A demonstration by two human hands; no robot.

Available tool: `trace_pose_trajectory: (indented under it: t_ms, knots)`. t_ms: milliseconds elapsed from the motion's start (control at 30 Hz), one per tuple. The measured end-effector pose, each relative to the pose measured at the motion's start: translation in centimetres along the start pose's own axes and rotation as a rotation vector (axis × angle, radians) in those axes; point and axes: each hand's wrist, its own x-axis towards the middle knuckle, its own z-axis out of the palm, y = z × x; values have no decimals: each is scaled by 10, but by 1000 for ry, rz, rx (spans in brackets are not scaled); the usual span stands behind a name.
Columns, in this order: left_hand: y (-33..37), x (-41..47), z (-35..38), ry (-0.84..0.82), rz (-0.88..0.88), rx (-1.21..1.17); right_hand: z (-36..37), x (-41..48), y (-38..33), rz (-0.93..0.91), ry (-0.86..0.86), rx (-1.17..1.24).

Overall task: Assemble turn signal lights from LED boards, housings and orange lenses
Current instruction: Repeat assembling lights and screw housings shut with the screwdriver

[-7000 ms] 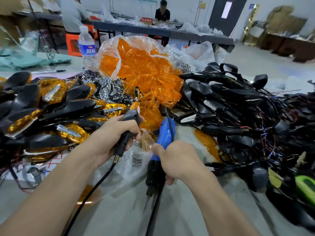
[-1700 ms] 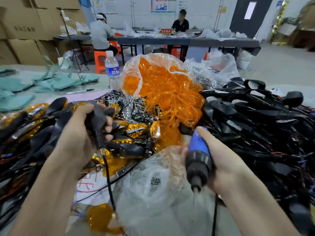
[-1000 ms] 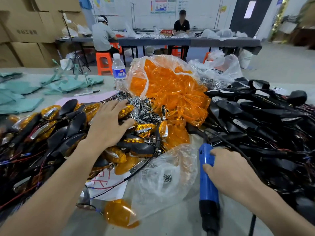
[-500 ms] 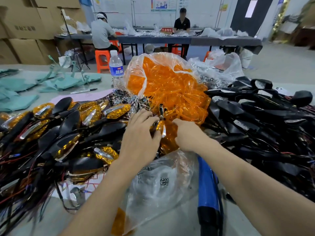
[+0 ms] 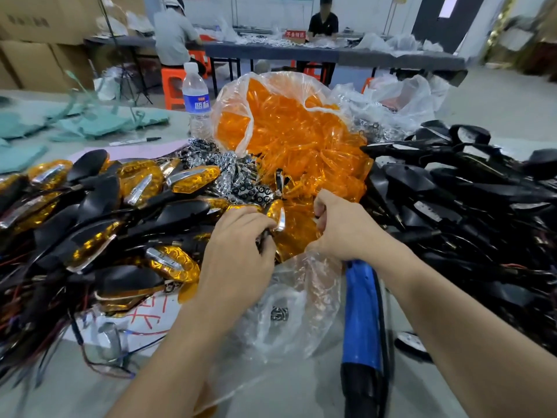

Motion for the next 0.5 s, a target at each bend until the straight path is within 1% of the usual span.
trace_pose_trajectory:
  t_ms: [100,200,367,500]
  knots:
    - [-1,0,0,12,15,35,1,0,-1,-63,-18,21]
    - [-1,2,0,16,29,44,0,1,-2,-47,33,45]
    - [1,5,-3,18,25,-55,-7,0,5,-23,126,245]
    - [4,7,-7,5,41,-126,-26,-4,7,-69,122,495]
